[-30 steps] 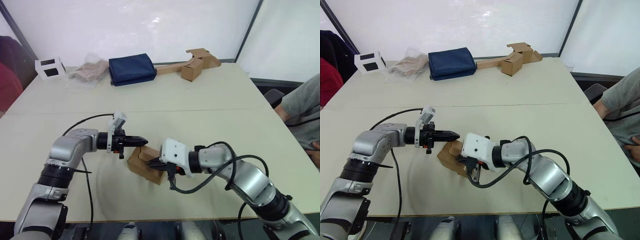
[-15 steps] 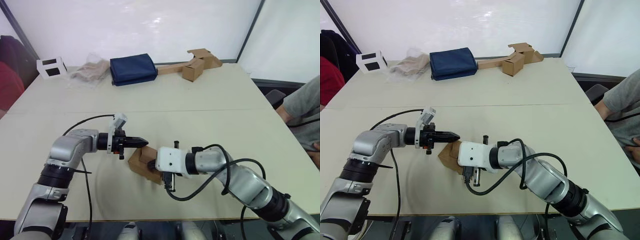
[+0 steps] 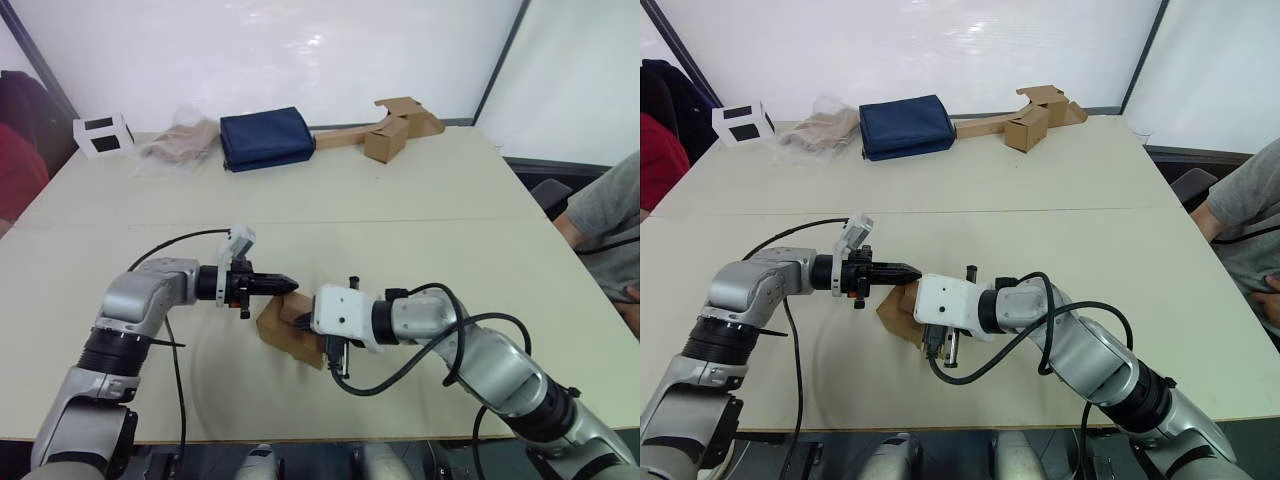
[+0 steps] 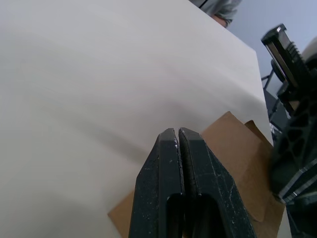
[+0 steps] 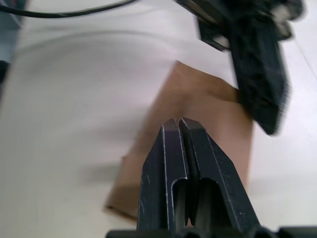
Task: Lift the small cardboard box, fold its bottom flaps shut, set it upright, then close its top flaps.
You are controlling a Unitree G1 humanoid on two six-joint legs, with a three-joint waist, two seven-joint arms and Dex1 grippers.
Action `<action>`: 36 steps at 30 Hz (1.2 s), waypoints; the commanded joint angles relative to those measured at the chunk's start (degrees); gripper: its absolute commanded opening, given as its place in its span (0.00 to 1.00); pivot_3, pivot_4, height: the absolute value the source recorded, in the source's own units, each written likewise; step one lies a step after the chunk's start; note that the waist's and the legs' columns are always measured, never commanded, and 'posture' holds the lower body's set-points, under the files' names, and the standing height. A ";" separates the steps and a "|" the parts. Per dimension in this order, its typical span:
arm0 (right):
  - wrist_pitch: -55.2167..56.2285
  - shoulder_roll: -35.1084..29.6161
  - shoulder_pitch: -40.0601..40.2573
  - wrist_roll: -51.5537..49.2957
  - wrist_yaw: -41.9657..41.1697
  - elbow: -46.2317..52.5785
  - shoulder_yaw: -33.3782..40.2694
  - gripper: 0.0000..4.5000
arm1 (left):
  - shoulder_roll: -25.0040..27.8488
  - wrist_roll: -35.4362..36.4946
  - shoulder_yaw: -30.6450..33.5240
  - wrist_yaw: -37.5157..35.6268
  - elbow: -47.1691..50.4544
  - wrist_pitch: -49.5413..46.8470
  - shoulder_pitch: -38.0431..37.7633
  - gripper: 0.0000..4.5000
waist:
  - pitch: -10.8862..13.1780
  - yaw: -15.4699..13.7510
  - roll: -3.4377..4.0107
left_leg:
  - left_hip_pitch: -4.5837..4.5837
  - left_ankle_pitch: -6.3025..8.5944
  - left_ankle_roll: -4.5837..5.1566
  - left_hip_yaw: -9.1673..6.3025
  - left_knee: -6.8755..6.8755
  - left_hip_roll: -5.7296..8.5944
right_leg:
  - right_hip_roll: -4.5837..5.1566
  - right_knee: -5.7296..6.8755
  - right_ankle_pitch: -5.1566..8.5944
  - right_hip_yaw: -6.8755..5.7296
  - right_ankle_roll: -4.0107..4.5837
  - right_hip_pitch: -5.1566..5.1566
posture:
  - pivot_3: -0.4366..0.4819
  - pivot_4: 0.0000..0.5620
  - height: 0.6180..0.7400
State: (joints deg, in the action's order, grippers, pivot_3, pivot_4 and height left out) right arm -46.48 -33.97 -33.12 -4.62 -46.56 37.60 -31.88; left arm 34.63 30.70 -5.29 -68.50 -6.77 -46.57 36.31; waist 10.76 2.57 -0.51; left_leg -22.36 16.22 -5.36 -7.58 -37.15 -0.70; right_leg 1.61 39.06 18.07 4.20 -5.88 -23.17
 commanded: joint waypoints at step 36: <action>4.14 -4.47 -0.46 22.37 -1.38 1.36 -8.84 0.00 | -1.57 0.02 -0.98 -1.90 -1.27 -0.36 2.40 0.02 | 0.00 -0.07 0.00 | 0.00 0.00 -0.01 0.00 -0.02 0.01 | 0.02 0.00 0.00 -0.01 0.00 0.01 | 0.48 0.27 1.00</action>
State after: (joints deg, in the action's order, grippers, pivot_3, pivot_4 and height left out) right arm -42.06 -37.56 -34.18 15.79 -47.63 39.76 -40.49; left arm 33.08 30.55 -6.08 -69.81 -8.36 -47.21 37.74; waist 10.76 2.51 -0.52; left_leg -22.36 16.21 -5.37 -7.58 -37.17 -0.69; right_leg 1.62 39.07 18.07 4.19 -5.88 -23.16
